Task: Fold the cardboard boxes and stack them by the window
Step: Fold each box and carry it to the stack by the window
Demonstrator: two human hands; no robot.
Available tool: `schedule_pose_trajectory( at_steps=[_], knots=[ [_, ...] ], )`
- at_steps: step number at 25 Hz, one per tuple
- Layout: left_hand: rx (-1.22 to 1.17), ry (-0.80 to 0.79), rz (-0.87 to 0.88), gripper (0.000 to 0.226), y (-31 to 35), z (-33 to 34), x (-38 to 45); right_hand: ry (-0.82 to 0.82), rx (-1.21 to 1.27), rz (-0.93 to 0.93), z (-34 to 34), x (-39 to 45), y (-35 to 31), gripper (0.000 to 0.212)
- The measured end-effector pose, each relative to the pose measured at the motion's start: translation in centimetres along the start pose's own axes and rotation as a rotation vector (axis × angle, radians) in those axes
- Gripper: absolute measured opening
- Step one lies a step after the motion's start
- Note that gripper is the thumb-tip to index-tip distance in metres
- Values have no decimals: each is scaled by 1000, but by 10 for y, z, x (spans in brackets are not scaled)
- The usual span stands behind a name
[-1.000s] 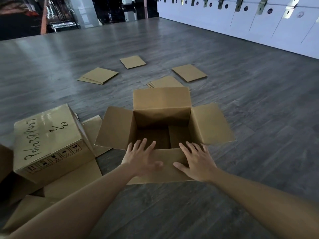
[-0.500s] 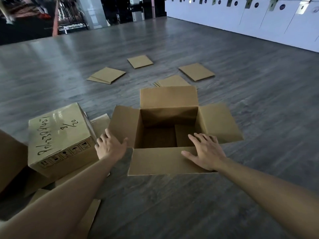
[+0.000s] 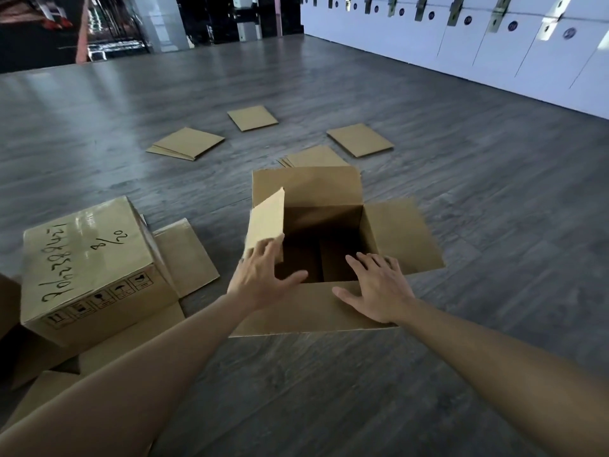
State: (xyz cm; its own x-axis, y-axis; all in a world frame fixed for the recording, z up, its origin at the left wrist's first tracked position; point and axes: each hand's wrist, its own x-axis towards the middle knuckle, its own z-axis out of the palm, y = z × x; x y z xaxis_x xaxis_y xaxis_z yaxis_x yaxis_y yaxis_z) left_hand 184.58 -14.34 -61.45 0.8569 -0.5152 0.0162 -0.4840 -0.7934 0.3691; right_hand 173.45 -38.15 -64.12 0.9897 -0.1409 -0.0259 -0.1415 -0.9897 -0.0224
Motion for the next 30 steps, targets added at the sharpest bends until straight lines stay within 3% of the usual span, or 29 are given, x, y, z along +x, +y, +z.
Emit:
schedule_pose_trajectory(
  at_steps=[4, 8, 13, 18, 23, 26, 30],
  knots=[
    [143, -275, 23, 119, -9, 30, -6, 8, 9, 2, -2, 1, 0, 99],
    [281, -379, 25, 124, -14, 45, -5, 12, -12, 4, -1, 0, -1, 95],
    [304, -381, 29, 125, -17, 49, -4, 45, -60, 128, -13, 16, 23, 90],
    [299, -391, 26, 131, -16, 48, -2, -45, -76, 326, -16, 15, 68, 96],
    [301, -395, 36, 130, -13, 47, -3, -92, 119, 534, -10, 7, 95, 100],
    [310, -395, 38, 131, -11, 43, -4, -108, 270, 563, -7, 5, 101, 98],
    [299, -392, 40, 130, -11, 43, -4, 51, 330, 550, -25, 13, 97, 90]
  ],
)
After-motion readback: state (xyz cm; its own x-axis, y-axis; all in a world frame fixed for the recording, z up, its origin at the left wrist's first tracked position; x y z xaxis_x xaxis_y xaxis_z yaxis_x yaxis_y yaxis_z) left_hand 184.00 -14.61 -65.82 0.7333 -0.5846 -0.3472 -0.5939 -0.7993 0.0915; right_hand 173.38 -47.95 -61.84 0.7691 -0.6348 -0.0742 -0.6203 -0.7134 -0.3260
